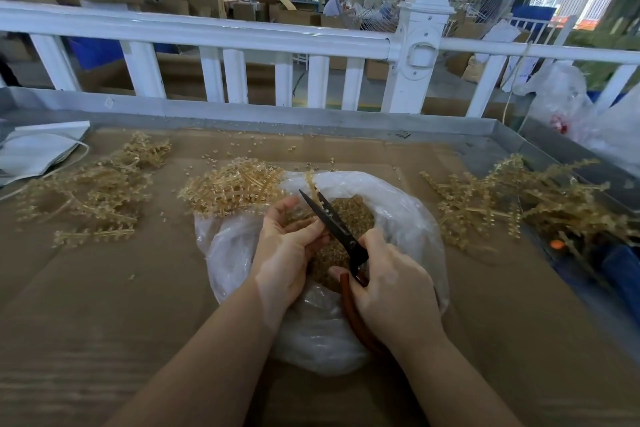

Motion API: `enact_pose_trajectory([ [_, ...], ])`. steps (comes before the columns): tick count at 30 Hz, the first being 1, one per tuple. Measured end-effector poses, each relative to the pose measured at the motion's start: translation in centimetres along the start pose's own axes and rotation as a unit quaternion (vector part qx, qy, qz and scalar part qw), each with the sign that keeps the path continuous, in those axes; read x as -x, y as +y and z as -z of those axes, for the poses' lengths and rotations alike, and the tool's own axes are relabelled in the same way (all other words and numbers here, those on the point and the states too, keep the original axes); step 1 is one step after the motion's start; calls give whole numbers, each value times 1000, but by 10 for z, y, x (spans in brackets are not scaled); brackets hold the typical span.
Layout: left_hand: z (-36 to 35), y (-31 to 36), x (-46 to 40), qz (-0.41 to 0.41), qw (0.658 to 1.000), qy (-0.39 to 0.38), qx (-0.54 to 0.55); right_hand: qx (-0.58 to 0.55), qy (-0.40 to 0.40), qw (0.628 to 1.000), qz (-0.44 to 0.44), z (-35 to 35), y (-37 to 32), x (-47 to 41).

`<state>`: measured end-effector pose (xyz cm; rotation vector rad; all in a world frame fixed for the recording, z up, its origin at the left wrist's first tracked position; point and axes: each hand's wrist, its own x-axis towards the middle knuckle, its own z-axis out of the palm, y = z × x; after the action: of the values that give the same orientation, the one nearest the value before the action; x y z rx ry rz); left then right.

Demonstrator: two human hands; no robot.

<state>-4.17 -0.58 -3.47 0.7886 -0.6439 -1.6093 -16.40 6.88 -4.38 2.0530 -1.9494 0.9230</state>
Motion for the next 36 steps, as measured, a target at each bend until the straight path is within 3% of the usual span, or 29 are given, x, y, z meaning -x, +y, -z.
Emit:
enact_pose_trajectory([
  [13, 2, 4, 3, 36, 997, -68, -7, -22, -16, 999, 19, 4, 3, 3],
  [23, 5, 6, 3, 42, 994, -87, 51, -55, -18, 998, 10, 12, 4, 2],
  [36, 5, 4, 3, 5, 996, -93, -15, -79, -83, 993, -19, 20, -1, -3],
])
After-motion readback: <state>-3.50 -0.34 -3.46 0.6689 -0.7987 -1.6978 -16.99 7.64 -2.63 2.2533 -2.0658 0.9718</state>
